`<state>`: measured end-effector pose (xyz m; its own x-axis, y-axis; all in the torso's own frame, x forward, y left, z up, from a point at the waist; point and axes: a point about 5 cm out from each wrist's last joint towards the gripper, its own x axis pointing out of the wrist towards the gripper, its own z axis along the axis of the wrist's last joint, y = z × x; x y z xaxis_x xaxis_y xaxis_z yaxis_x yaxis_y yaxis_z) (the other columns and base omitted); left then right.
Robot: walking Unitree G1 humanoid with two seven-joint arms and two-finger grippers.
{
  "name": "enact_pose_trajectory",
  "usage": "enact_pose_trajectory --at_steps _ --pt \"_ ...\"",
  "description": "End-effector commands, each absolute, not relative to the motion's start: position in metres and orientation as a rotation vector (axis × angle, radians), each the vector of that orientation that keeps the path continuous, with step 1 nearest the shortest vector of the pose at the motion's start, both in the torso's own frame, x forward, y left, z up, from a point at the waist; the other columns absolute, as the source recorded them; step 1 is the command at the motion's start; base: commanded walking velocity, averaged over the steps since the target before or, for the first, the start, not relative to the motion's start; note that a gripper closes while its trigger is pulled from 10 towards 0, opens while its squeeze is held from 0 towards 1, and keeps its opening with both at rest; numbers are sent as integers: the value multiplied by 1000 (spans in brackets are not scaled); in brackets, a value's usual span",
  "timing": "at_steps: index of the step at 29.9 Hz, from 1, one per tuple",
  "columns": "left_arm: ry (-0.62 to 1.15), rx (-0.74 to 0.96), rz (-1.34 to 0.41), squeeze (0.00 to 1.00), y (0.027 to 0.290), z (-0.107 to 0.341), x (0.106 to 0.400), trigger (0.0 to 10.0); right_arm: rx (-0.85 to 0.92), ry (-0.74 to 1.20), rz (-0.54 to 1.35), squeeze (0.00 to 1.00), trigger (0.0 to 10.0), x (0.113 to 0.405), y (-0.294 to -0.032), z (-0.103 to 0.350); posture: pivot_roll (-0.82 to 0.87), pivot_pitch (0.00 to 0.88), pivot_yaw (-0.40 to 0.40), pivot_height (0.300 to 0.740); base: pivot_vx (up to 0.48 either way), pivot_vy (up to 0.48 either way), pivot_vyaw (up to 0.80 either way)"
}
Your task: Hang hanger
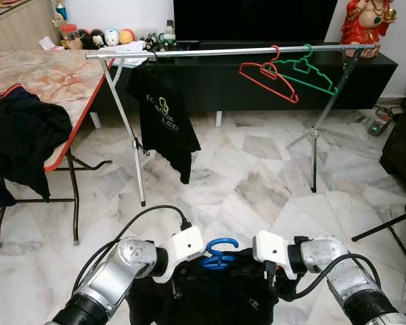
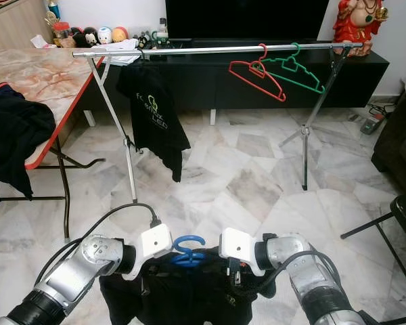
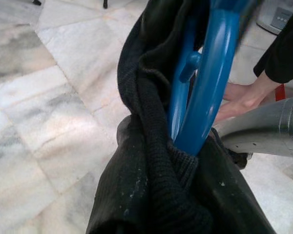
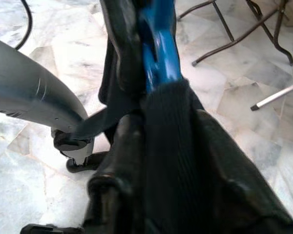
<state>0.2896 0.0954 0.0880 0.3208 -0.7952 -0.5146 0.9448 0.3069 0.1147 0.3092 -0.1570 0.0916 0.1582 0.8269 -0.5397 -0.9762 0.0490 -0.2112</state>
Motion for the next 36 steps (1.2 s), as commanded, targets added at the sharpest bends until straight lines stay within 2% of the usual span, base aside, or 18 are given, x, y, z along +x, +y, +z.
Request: enact_pose_trajectory --at_steps 1,8,21,28,30,31,36 --pt "358 404 -1103 0 103 94 299 0 -610 336 1450 1000 10000 305 -159 90 0 59 27 740 0 0 0" --pt "354 393 -1054 0 105 92 303 0 -639 389 1476 1000 10000 301 -166 88 -3 69 25 740 0 0 0" --pt "362 365 -958 0 115 82 309 0 -651 298 1328 1000 10000 316 -169 103 -17 91 41 740 0 0 0" --pt "357 332 -954 0 112 79 311 0 -640 183 1111 1000 10000 331 -165 110 -45 91 70 740 0 0 0" --pt "364 332 -937 0 114 77 313 0 -584 99 944 1000 10000 339 -164 116 -48 92 79 740 0 0 0" --pt "364 332 -937 0 114 77 313 0 -584 99 944 1000 10000 339 -164 116 -48 92 79 740 0 0 0" --pt "364 345 -886 0 118 74 317 0 -345 -24 681 1000 10000 347 -162 122 -47 94 92 740 0 0 0"
